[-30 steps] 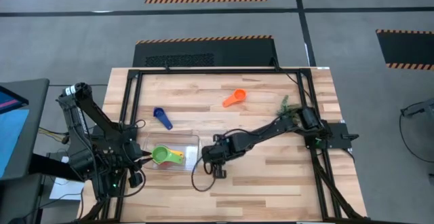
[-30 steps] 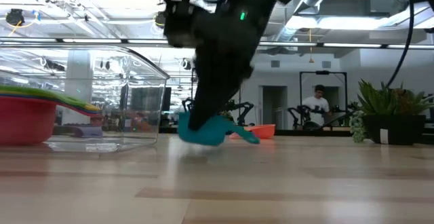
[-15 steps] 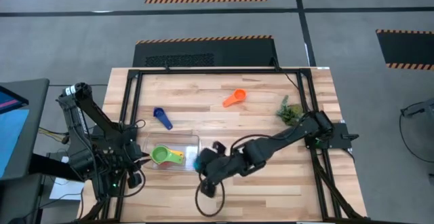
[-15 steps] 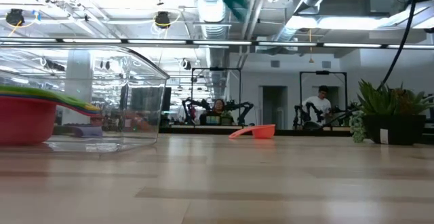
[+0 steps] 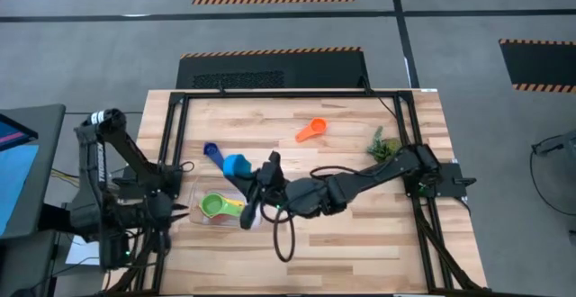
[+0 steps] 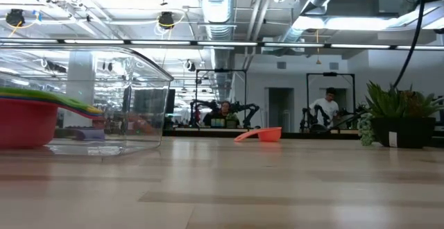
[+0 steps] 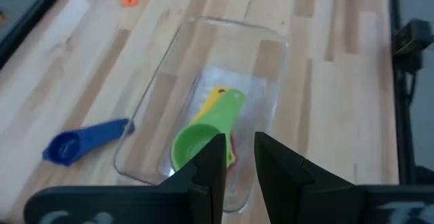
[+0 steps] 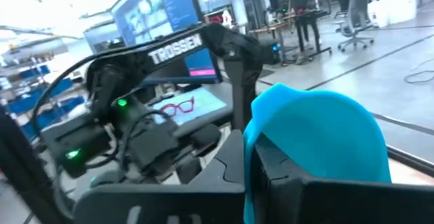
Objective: Nest measuring cups in basket
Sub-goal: Stack the light blue measuring cup on the green measuring cup in the transparent bin
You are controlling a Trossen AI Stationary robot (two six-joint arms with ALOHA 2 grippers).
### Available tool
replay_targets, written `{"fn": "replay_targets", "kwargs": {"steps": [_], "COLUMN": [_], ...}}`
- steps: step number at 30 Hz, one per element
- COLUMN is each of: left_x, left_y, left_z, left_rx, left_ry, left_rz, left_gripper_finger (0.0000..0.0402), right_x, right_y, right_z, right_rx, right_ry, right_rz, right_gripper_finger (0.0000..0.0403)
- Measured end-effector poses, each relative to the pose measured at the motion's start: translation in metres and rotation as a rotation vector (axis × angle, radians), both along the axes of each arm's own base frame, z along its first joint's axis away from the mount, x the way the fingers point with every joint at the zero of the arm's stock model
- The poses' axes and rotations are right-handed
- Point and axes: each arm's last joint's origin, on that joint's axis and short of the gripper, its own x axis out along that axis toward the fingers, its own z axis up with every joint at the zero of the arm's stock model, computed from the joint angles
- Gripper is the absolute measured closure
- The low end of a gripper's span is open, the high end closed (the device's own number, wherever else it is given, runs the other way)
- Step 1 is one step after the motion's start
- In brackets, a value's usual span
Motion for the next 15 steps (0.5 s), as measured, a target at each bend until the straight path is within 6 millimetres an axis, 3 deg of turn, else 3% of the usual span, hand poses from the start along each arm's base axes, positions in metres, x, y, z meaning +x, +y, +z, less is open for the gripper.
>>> {"fn": "replay_targets", "kwargs": {"steps": [7,13,15], "left_x": [-0.015,-0.021,-0.022], "left_y": [-0.001,0.001,0.001], "left_z": [0.003,0.007,0.007], "left_rx": [-0.024,-0.033,-0.034], "left_ry": [-0.023,-0.061,-0.061], "left_rz": [-0.07,-0.104,-0.109], "left_gripper_finger": [0.0333,0.0333,0.0333], "right_x": [0.019,0.049,0.056], "right_y": [-0.018,-0.027,-0.029], "right_z": [-0.022,-0.075,-0.083], "right_rx": [-0.02,0.033,0.038], "right_ry": [0.049,0.119,0.131], "right_rz": [-0.048,-0.069,-0.073], "right_gripper_finger": [0.0394,0.0394,0.0394]}}
